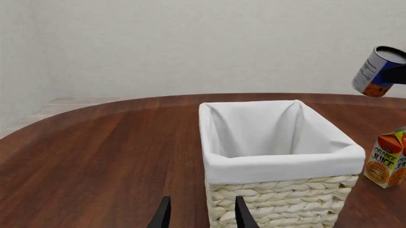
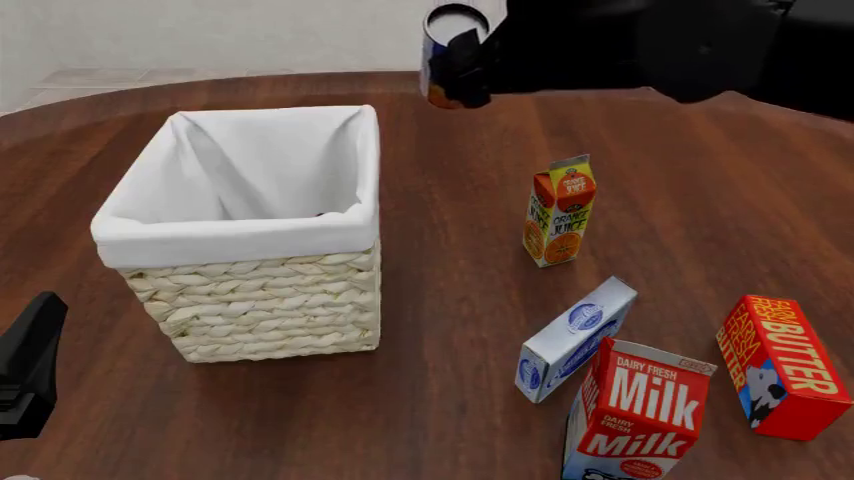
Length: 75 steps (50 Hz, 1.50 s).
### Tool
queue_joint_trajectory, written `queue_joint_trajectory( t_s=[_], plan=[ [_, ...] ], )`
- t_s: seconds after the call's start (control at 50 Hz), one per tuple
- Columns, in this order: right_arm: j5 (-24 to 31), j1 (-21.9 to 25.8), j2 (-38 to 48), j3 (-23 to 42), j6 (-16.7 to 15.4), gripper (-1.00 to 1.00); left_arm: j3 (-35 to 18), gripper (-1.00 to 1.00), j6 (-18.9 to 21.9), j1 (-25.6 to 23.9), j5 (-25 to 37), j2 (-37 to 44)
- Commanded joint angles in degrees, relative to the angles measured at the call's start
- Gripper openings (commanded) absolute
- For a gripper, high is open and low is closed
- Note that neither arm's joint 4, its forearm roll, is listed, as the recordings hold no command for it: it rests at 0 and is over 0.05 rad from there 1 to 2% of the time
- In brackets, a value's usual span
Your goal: Pick up the alphabet soup and the tomato sauce, and put them in the basket.
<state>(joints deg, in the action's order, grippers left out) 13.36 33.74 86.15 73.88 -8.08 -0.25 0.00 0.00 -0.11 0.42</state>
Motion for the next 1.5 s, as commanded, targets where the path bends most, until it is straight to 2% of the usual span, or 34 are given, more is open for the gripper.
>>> queue_joint_trajectory(
  t_s=[0.02,0.98,1.5],
  plan=[
    [0.0,2.6,0.4,0.7,1.1,-1.00,0.0,1.00,0.0,0.0,0.0,0.0],
    [0.5,7.5,1.9,2.0,0.7,-1.00,0.0,1.00,0.0,0.0,0.0,0.0],
    [1.0,10.1,5.2,5.8,0.8,-1.00,0.0,1.00,0.0,0.0,0.0,0.0]
  ],
)
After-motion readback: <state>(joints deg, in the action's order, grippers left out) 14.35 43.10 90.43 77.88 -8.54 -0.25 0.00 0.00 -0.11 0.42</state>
